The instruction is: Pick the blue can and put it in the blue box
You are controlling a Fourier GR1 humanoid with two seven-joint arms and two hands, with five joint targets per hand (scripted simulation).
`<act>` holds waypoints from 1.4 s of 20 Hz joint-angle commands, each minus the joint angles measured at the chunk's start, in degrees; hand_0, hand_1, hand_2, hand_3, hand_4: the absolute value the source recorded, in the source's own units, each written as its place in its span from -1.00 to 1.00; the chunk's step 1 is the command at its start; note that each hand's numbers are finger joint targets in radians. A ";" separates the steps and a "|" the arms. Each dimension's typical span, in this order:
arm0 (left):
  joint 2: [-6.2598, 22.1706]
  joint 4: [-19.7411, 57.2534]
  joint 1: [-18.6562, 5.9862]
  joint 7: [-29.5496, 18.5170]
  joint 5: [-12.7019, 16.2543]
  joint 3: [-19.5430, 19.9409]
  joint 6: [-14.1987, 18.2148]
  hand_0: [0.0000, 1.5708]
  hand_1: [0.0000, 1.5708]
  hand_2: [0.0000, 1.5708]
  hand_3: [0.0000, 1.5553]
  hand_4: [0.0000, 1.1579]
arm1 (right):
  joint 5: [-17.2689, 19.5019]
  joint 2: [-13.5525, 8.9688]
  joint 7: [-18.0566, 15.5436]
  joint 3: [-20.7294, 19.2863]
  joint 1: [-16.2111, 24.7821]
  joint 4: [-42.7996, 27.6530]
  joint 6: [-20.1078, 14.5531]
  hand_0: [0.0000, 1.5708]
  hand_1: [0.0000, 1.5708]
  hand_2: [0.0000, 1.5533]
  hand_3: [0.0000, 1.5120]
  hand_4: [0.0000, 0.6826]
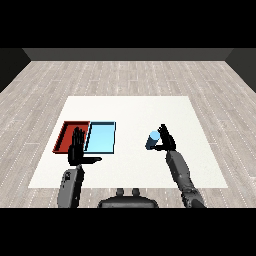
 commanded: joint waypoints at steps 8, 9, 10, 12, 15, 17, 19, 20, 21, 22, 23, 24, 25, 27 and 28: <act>0.63 -0.70 1.73 -0.94 -0.35 0.70 -0.48 -1.00 -1.00 -1.00 -1.00 -1.00 | -0.90 0.47 1.82 0.46 -1.16 0.19 0.58 -1.00 -1.00 -1.00 -1.00 -1.00; 0.41 -1.04 1.84 -0.64 -0.13 0.83 -0.09 -1.00 -1.00 -1.00 -1.00 -1.00 | -1.34 1.17 5.53 1.32 0.49 -4.45 -0.84 -1.00 -1.00 -1.00 -1.00 -1.00; -0.17 1.19 -0.04 -1.34 -0.91 0.44 0.64 -1.00 -1.00 -1.00 -1.00 -1.00 | -0.95 0.13 -0.15 -1.08 -5.16 6.30 0.25 -1.00 -1.00 -1.00 -1.00 -1.00; 2.09 -4.32 4.86 0.31 1.69 1.26 -2.97 -1.00 -1.00 -1.00 -1.00 -1.00 | 0.05 2.58 -1.09 0.54 -4.19 3.98 -1.44 -1.00 -1.00 -1.00 -1.00 -1.00; 2.81 0.54 2.37 -2.27 2.47 2.56 -4.47 -1.00 -1.00 -1.00 -1.00 -1.00 | 1.92 0.88 -5.14 -0.40 -8.40 13.36 -0.66 -1.00 -1.00 -1.00 -1.00 -1.00; 0.43 -1.10 -0.20 1.00 0.26 0.32 -0.33 -1.00 -1.00 -1.00 -1.00 -1.00 | 2.28 1.25 -5.70 -0.53 -10.34 15.55 -1.22 -1.00 -1.00 -1.00 -1.00 -1.00; 0.21 1.65 -2.11 0.66 -0.35 1.00 0.99 -1.00 -1.00 -1.00 -1.00 -1.00 | 1.20 2.24 -3.61 -0.65 -10.50 13.05 -1.93 -1.00 -1.00 -1.00 -1.00 -1.00; -1.49 -2.50 0.38 0.27 -1.54 -1.83 3.36 -1.00 -1.00 -1.00 -1.00 -1.00 | 2.08 2.56 -7.35 -0.56 -10.49 17.38 -0.10 -1.00 -1.00 -1.00 -1.00 -1.00; 1.98 1.36 -0.81 0.02 2.93 2.85 -2.18 -1.00 -1.00 -1.00 -1.00 -1.00 | 0.56 4.16 -0.43 -0.09 -9.80 9.82 -3.72 -1.00 -1.00 -1.00 -1.00 -1.00; 2.00 0.56 0.30 -1.37 2.00 2.73 -1.90 -1.00 -1.00 -1.00 -1.00 -1.00 | 0.89 3.52 -1.84 0.84 -6.66 7.77 -1.43 -1.00 -1.00 -1.00 -1.00 -1.00; 1.37 3.87 -2.51 -1.36 1.63 2.21 -1.56 -1.00 -1.00 -1.00 -1.00 -1.00 | 1.03 3.93 0.12 0.77 -8.99 8.26 -3.38 -1.00 -1.00 -1.00 -1.00 -1.00; 1.42 -5.85 2.47 3.82 0.64 -0.07 -0.37 -1.00 -1.00 -1.00 -1.00 -1.00 | -0.50 0.22 1.57 0.15 -4.38 3.89 0.27 -1.00 -1.00 -1.00 -1.00 -1.00; 0.78 -3.22 1.73 2.18 1.77 0.55 -1.04 -1.00 -1.00 -1.00 -1.00 -1.00 | 0.02 1.05 -1.28 -1.10 -8.67 10.15 -1.74 -1.00 -1.00 -1.00 -1.00 -1.00; 1.40 -0.65 0.53 -0.16 2.60 2.27 -1.80 -1.00 -1.00 -1.00 -1.00 -1.00 | 0.34 1.21 0.76 -1.61 -12.24 11.35 -5.32 -1.00 -1.00 -0.51 -1.00 -1.00; -0.31 -3.17 -1.13 4.19 0.59 0.20 2.04 -1.00 -1.00 -1.00 -1.00 -1.00 | 3.19 2.47 -5.28 -0.49 -11.65 16.25 -6.54 0.34 0.34 0.57 0.49 -0.48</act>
